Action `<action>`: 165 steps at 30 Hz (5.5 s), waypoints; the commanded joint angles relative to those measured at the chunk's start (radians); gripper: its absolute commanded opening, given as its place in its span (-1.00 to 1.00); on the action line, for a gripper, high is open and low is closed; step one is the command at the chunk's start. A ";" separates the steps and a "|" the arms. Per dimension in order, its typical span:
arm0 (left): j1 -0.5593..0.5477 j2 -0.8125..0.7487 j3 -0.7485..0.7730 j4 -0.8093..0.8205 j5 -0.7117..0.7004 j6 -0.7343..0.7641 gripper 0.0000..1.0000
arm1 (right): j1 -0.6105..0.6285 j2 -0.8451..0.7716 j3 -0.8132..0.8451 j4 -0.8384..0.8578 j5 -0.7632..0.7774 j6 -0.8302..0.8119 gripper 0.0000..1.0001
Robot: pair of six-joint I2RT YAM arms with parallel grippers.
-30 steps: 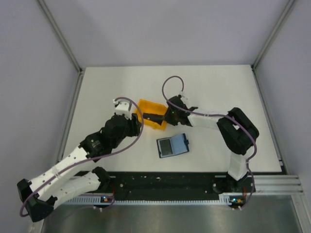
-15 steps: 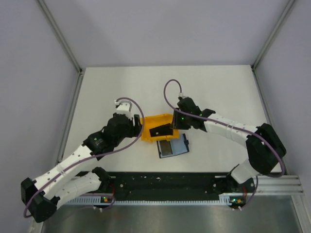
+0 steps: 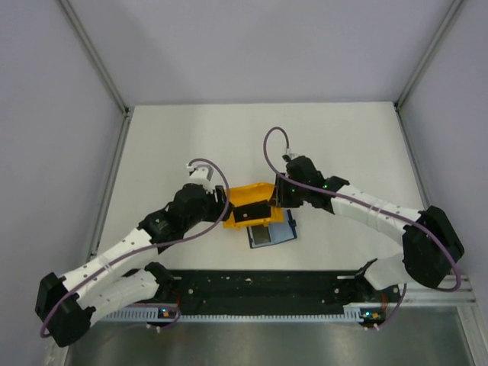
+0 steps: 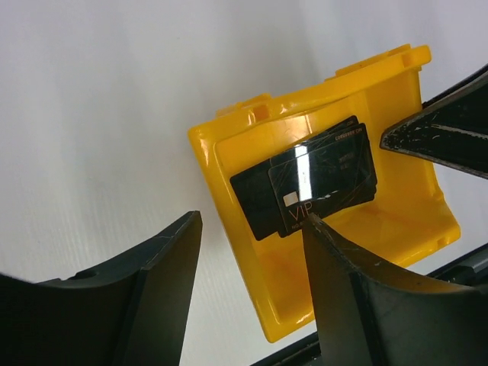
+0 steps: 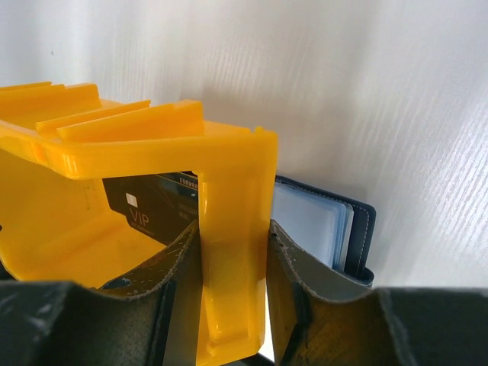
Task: Put the credit cards into the card holder
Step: Pick up the credit card from the card holder, then pick up the credit card from the storage box.
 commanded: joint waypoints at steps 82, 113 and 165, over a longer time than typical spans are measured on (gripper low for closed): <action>-0.006 -0.218 -0.373 0.405 -0.303 -0.054 -1.00 | 0.395 -0.066 0.033 0.416 0.191 -0.510 0.10; -0.006 -0.106 -0.175 0.202 -0.238 -0.116 -1.00 | 0.407 0.286 0.164 0.408 0.518 -0.413 0.20; -0.006 -0.165 -0.279 0.354 -0.263 -0.053 -1.00 | 0.406 0.255 0.011 0.562 0.107 -0.343 -1.00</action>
